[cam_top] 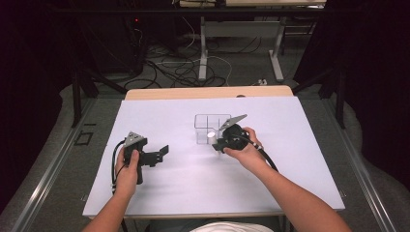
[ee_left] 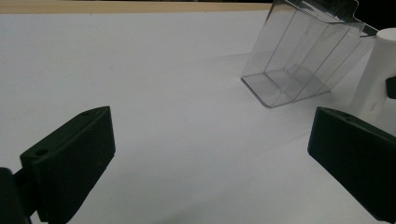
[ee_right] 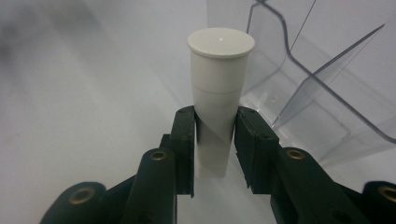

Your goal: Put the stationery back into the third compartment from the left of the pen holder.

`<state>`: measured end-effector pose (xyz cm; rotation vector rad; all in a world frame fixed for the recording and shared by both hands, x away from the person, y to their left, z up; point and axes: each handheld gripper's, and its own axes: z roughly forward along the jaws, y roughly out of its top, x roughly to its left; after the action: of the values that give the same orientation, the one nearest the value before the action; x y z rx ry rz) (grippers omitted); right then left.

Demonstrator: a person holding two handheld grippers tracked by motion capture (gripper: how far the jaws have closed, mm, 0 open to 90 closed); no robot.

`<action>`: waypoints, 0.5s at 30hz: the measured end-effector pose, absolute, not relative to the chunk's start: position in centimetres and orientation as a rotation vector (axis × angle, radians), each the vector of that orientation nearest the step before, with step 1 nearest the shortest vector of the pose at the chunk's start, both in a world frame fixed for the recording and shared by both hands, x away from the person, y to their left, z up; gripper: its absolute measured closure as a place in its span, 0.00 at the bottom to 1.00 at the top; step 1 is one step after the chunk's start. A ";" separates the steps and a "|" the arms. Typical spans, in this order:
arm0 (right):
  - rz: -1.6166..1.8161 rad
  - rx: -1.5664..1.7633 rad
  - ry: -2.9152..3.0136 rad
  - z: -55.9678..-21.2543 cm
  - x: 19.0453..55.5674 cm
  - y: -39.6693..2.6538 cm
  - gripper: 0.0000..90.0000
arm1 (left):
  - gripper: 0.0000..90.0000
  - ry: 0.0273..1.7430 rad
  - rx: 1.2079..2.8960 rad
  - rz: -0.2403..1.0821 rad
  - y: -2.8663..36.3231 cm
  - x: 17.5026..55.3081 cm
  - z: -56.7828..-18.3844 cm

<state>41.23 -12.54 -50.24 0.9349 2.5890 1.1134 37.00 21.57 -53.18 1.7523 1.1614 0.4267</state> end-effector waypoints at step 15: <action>1.367 0.970 2.244 -48.9 39.8 -12.0 0.77 | 0.01 1.162 1.756 0.428 21.5 37.0 -53.2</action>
<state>39.78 -12.03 -48.89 0.9705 2.2444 1.3667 37.03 21.54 -53.18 1.7556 1.1617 0.4279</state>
